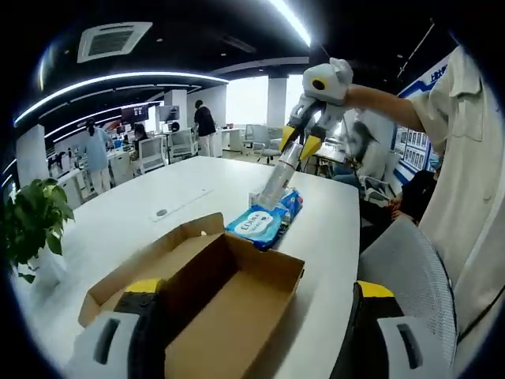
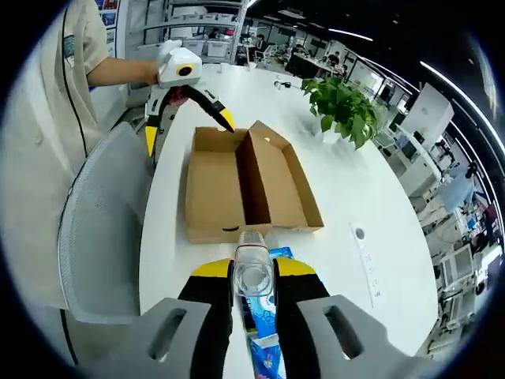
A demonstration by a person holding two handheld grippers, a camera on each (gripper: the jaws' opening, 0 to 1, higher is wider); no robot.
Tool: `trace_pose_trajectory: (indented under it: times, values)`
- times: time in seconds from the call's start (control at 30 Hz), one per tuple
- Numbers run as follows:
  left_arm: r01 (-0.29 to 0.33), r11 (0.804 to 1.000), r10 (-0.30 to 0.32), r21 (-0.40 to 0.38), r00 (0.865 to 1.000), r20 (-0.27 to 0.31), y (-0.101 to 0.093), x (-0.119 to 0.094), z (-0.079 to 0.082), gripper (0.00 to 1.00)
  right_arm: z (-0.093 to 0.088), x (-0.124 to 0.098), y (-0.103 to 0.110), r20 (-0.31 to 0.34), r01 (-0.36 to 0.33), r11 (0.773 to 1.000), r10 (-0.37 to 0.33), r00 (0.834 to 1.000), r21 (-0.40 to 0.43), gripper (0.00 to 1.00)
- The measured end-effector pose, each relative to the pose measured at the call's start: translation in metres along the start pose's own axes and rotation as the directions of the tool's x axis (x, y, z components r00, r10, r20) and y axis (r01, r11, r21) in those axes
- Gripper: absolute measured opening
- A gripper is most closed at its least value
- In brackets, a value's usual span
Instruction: Operate the shoe box by opening the lid, removing the specified soft item, and placing it in the target area until the item is outside and the box remains undamaged.
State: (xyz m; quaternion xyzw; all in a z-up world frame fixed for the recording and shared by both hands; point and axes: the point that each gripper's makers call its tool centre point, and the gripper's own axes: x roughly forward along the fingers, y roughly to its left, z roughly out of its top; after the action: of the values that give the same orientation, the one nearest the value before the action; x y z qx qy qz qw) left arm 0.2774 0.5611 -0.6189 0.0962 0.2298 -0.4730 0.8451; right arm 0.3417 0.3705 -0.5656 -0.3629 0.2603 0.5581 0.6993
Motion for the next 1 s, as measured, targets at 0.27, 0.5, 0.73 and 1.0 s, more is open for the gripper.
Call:
trace_pose_trajectory:
  times: [0.27, 0.5, 0.73, 1.0]
  values:
    - [-0.065, 0.997, 0.065, -0.032, 0.998, 0.011, 0.001, -0.011, -0.004, 1.0, -0.008, 0.004, -0.029, -0.048, -0.004, 1.0, 0.002, 0.999, -0.024, 0.16]
    - [-0.114, 0.992, 0.114, -0.049, 0.993, 0.008, 0.006, -0.022, -0.011, 1.0, -0.019, 0.015, -0.052, -0.089, -0.014, 1.0, 0.012, 0.996, -0.027, 0.16]
    - [-0.16, 0.984, 0.162, -0.072, 0.987, 0.01, 0.011, -0.034, -0.018, 1.0, -0.035, 0.033, -0.074, -0.144, -0.028, 0.999, 0.026, 0.989, -0.015, 0.16]
    - [-0.209, 0.972, 0.211, -0.103, 0.977, 0.008, 0.018, -0.047, -0.027, 1.0, -0.05, 0.054, -0.09, -0.221, -0.055, 0.998, 0.048, 0.974, -0.023, 0.16]
